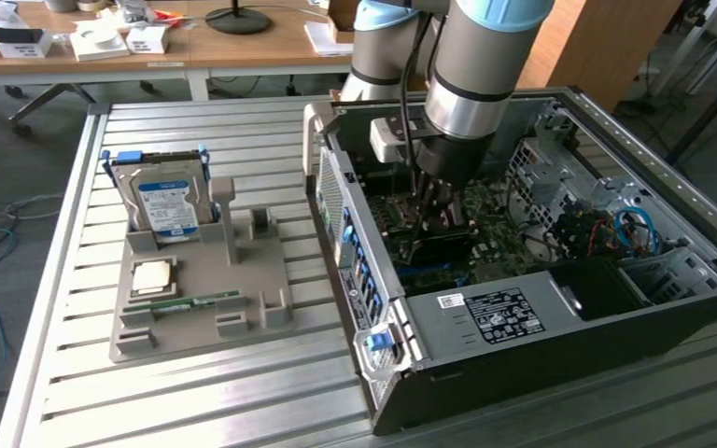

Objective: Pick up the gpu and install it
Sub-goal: 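Press down on the gpu until it lock into place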

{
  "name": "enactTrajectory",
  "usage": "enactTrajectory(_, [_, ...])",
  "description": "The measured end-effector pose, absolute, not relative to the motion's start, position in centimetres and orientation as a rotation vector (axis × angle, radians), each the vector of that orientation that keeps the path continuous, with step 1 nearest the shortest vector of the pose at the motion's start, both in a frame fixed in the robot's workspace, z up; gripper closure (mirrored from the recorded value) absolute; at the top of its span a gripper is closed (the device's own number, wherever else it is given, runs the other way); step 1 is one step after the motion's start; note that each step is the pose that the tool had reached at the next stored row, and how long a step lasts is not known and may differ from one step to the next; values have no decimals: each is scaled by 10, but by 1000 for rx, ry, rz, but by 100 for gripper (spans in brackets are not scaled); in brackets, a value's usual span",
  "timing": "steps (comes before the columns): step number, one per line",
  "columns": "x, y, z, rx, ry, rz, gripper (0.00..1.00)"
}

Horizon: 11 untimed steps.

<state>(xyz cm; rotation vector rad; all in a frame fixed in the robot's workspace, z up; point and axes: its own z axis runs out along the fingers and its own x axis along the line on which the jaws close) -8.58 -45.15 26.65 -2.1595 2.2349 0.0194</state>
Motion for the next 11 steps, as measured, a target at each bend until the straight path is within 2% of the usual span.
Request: enactTrajectory(11, [-86, -451, 265, -2159, 2235, 20, 89])
